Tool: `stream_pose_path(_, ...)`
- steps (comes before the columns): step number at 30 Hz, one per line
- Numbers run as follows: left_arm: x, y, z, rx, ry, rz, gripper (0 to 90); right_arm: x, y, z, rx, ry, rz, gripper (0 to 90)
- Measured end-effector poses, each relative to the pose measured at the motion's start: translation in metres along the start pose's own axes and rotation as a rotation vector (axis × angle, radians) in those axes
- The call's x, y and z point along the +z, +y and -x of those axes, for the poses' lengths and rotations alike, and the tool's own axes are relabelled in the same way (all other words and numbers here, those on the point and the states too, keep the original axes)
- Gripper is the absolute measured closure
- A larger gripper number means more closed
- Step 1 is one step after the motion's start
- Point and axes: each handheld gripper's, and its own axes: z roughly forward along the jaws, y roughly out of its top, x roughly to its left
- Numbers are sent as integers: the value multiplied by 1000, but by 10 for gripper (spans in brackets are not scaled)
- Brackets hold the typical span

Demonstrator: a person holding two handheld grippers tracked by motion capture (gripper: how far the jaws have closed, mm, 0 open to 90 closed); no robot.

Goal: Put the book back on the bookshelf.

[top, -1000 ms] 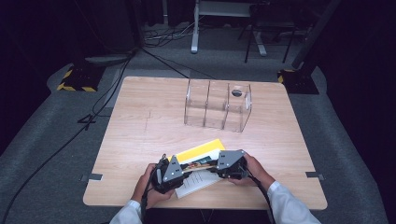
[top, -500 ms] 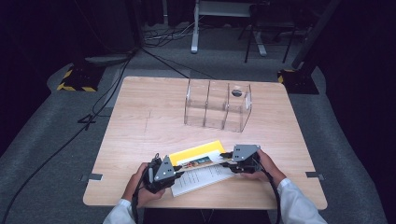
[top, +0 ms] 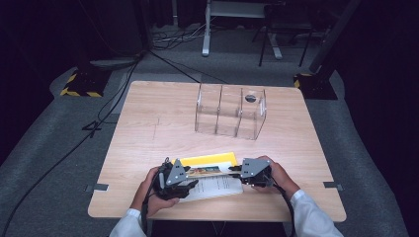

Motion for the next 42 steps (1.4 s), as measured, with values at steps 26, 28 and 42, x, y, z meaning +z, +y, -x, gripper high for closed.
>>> stream_pose_path(26, 8, -6, -7, 77, -50, -74, 786, -1, -24, 15, 152, 64, 149, 718)
stream_pose_path(28, 7, -7, -10, 64, -51, -72, 771, -2, -18, 11, 98, 37, 134, 743)
stream_pose_path(42, 13, 18, 7, 47, 70, -156, 543, -8, 2, 3, 22, 2, 105, 793)
